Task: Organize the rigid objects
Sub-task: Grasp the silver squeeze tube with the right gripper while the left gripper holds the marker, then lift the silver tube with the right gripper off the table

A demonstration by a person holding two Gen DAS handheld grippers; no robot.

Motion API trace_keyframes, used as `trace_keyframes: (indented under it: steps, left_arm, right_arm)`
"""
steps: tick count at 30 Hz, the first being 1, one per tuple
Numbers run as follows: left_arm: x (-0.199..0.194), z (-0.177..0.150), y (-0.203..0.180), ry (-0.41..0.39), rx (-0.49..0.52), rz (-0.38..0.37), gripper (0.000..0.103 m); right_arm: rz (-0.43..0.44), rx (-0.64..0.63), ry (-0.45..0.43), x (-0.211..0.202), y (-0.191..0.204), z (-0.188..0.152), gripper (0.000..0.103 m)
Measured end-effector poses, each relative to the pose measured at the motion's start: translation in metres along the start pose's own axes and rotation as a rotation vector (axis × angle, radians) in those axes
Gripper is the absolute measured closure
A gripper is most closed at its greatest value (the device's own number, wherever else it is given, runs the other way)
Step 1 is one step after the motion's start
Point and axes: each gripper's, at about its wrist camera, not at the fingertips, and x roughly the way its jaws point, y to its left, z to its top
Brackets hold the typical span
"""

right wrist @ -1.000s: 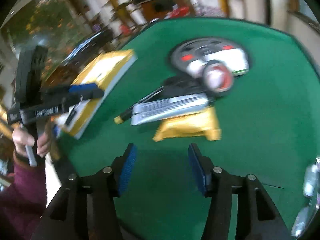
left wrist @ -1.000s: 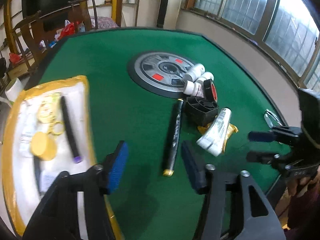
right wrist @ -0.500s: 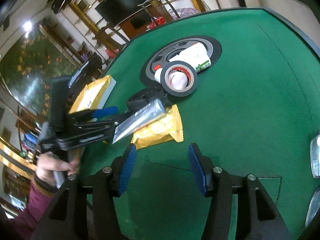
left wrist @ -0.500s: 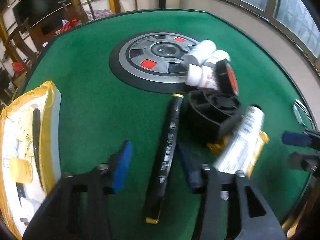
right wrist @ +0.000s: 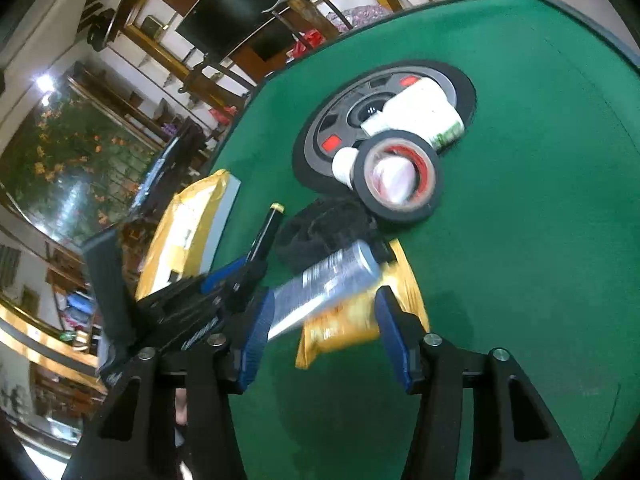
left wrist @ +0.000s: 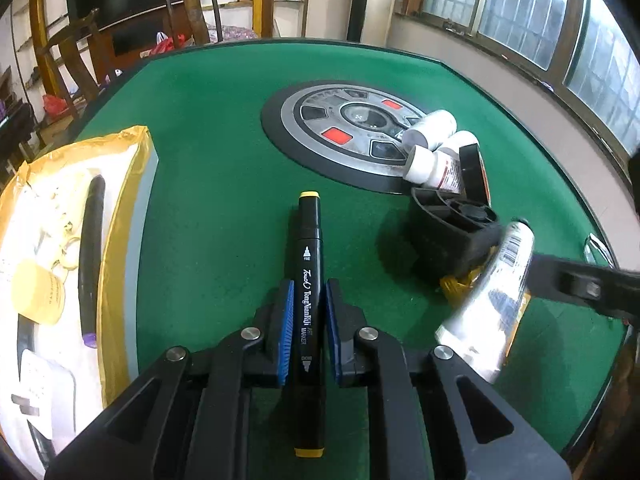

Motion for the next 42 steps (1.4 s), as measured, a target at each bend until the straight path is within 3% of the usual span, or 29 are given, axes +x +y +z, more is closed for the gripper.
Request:
trace_keyframes:
  steps: [2, 3, 6, 14, 27, 35, 39, 42]
  left_arm:
    - [0.001, -0.001, -0.003, -0.023, 0.014, 0.023, 0.091]
    - [0.002, -0.002, -0.004, -0.034, 0.019, 0.034, 0.09]
    - [-0.001, -0.002, 0.0, -0.035, 0.01, 0.024, 0.091]
    - [-0.002, 0.0, 0.008, -0.046, -0.041, -0.015, 0.091]
    - [-0.018, 0.005, 0.006, -0.158, -0.057, -0.042, 0.091]
    - [-0.012, 0.007, 0.006, -0.154, -0.059, -0.029, 0.091]
    - [-0.009, 0.006, 0.01, -0.144, -0.073, -0.025, 0.091]
    - [-0.009, 0.005, 0.01, -0.14, -0.071, -0.026, 0.091]
  right_arm:
    - [-0.043, -0.028, -0.016, 0.008, 0.007, 0.005, 0.061]
    - [-0.075, -0.071, -0.029, 0.013, 0.013, 0.007, 0.07]
    - [-0.102, -0.153, -0.07, 0.014, 0.022, 0.006, 0.075]
    - [0.078, -0.131, -0.156, -0.006, 0.008, 0.006, 0.08]
    - [0.152, -0.175, -0.235, -0.03, 0.019, 0.001, 0.09]
    - [0.073, -0.151, -0.165, -0.013, 0.019, 0.003, 0.089]
    - [0.027, -0.074, -0.151, -0.015, 0.0, 0.003, 0.072]
    - [0.07, -0.005, -0.104, -0.007, -0.012, 0.001, 0.071]
